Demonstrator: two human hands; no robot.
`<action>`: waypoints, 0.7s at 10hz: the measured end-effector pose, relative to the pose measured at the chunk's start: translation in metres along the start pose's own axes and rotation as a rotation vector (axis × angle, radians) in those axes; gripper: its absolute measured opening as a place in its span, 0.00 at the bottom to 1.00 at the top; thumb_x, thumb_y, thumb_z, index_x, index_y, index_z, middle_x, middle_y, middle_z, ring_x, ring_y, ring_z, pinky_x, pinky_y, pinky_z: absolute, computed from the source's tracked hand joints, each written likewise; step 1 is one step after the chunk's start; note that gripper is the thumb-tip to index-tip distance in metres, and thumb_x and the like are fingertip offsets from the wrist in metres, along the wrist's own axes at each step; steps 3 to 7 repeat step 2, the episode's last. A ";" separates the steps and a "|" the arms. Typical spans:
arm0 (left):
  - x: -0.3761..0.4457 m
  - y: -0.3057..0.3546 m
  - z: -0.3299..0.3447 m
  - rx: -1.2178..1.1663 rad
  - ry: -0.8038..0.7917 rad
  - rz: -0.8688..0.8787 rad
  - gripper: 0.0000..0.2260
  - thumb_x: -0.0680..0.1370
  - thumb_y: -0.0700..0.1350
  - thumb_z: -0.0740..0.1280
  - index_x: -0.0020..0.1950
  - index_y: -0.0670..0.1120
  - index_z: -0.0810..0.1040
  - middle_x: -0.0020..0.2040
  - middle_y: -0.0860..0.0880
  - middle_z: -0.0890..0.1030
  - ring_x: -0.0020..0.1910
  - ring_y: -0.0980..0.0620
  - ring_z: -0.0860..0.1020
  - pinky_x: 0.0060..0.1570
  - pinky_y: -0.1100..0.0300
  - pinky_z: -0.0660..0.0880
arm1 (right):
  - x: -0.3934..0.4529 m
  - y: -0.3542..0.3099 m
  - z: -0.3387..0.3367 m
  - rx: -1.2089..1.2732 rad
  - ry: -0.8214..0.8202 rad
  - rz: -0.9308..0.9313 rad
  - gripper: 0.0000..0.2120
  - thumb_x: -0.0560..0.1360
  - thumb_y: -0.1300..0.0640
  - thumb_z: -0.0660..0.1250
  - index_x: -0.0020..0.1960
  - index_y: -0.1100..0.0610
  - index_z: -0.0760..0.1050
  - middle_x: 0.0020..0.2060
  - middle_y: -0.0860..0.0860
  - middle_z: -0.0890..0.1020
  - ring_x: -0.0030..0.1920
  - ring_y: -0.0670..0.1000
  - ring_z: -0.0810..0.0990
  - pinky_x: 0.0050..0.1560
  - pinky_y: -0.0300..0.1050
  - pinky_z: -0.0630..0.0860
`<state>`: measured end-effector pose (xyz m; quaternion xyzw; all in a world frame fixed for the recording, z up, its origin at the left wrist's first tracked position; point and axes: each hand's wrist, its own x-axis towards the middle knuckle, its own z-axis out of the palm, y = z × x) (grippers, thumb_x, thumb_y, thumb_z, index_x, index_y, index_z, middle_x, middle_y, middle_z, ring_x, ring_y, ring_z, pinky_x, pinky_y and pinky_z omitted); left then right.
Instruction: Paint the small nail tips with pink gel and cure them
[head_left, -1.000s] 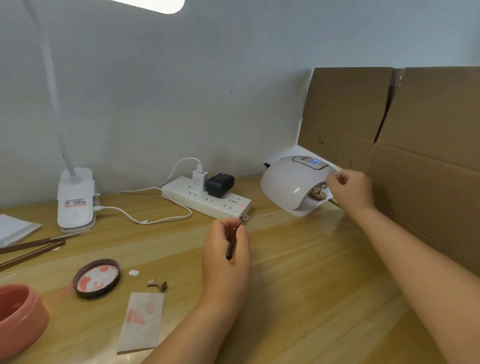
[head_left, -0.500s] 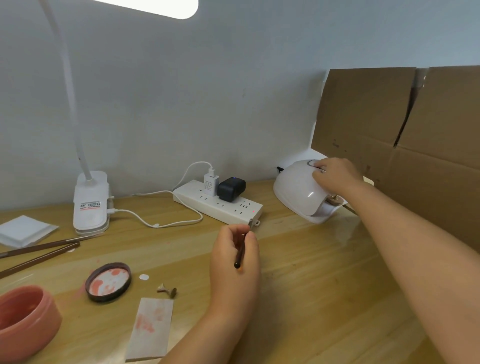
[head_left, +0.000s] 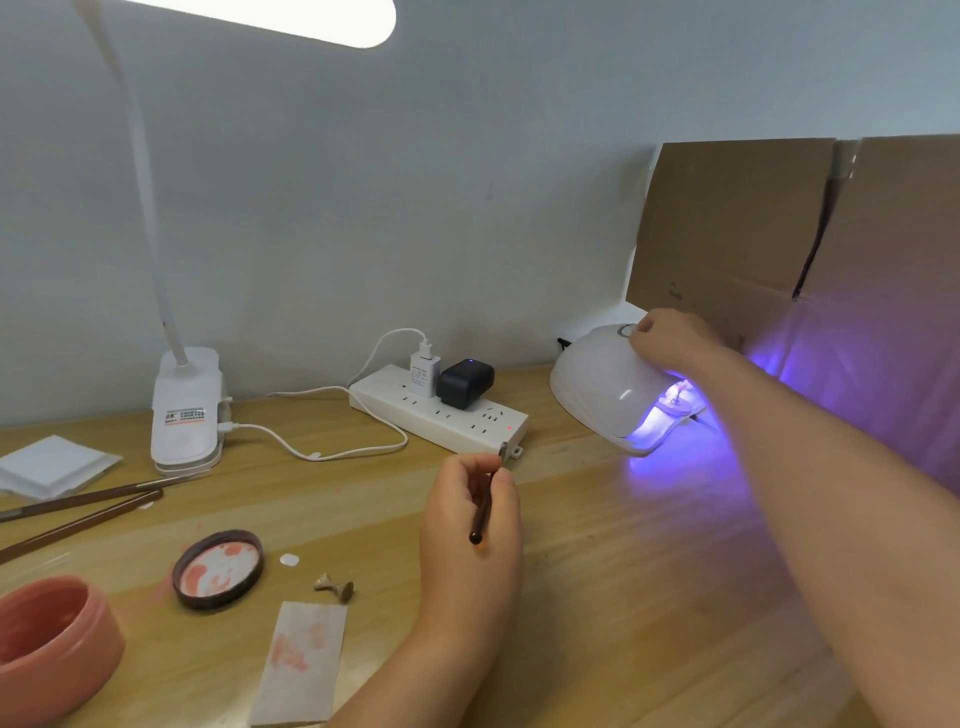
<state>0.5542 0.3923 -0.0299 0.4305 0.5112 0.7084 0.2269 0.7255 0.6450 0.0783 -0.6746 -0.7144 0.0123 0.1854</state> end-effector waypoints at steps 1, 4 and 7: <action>0.001 -0.002 -0.002 0.026 -0.025 0.027 0.05 0.79 0.41 0.65 0.45 0.51 0.75 0.36 0.56 0.77 0.34 0.61 0.73 0.35 0.70 0.68 | -0.012 0.001 0.003 0.105 -0.034 0.053 0.22 0.74 0.50 0.59 0.67 0.56 0.67 0.57 0.57 0.76 0.56 0.59 0.74 0.52 0.48 0.72; 0.000 0.002 -0.001 0.056 -0.038 0.058 0.05 0.80 0.40 0.64 0.46 0.49 0.75 0.38 0.51 0.77 0.35 0.57 0.72 0.35 0.66 0.69 | -0.037 -0.003 0.016 0.181 0.044 0.025 0.30 0.74 0.49 0.63 0.72 0.55 0.59 0.60 0.60 0.75 0.62 0.61 0.71 0.57 0.50 0.70; 0.000 0.002 -0.001 0.056 -0.038 0.058 0.05 0.80 0.40 0.64 0.46 0.49 0.75 0.38 0.51 0.77 0.35 0.57 0.72 0.35 0.66 0.69 | -0.037 -0.003 0.016 0.181 0.044 0.025 0.30 0.74 0.49 0.63 0.72 0.55 0.59 0.60 0.60 0.75 0.62 0.61 0.71 0.57 0.50 0.70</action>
